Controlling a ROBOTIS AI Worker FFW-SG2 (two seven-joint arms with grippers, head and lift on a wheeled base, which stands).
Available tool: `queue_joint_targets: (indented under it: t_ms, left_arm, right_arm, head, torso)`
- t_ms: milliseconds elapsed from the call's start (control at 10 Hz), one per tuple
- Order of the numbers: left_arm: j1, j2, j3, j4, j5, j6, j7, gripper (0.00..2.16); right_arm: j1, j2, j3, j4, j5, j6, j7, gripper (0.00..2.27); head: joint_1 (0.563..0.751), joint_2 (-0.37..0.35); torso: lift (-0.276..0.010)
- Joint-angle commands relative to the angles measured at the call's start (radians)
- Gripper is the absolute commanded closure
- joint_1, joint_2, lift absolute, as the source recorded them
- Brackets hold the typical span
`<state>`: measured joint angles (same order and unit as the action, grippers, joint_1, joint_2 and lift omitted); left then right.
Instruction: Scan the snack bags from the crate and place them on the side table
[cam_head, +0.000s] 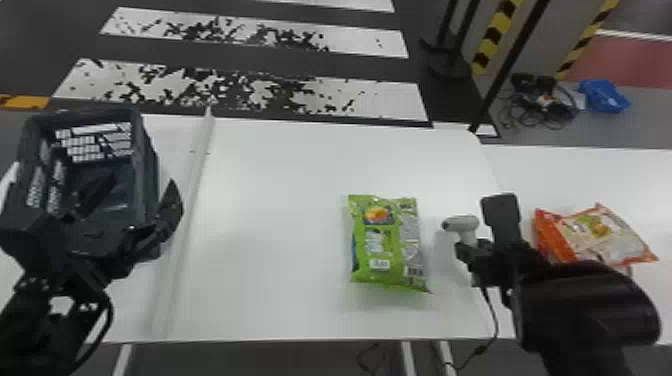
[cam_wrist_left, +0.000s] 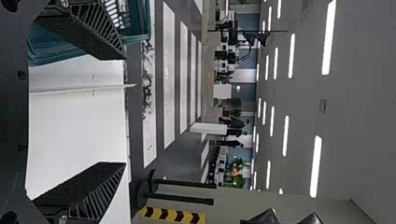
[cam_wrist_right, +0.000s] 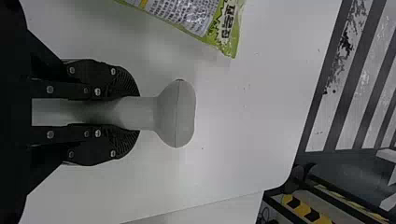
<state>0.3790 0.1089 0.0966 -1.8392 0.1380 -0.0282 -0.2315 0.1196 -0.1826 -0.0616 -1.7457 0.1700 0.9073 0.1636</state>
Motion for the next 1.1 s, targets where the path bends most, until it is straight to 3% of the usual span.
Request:
queue_joint_targets:
  t_ms: [0,500,700,1000]
  left_arm:
    - [0.001,-0.002,0.000,0.000,0.000,0.000,0.000,0.06]
    - [0.003,0.000,0.000,0.003,0.002,0.000,0.000,0.06]
    - [0.003,0.000,0.000,0.003,0.002,0.000,0.000,0.06]
    - [0.003,0.000,0.000,0.008,0.003,-0.003,0.000,0.06]
  right_arm:
    - [0.057,0.000,-0.007,-0.121,-0.007,0.068,0.005,2.26]
    - [0.249,0.003,0.011,-0.472,-0.018,0.344,0.008,2.26]
    - [0.281,0.005,0.051,-0.546,-0.020,0.433,0.008,2.26]
    - [0.292,0.006,0.134,-0.572,-0.018,0.445,0.024,2.26]
  head:
    - [0.695,-0.120]
    - [0.695,-0.111]
    - [0.695,-0.089]
    - [0.695,-0.039]
  torso:
    - [-0.050]
    - [-0.050]
    - [-0.050]
    - [-0.050]
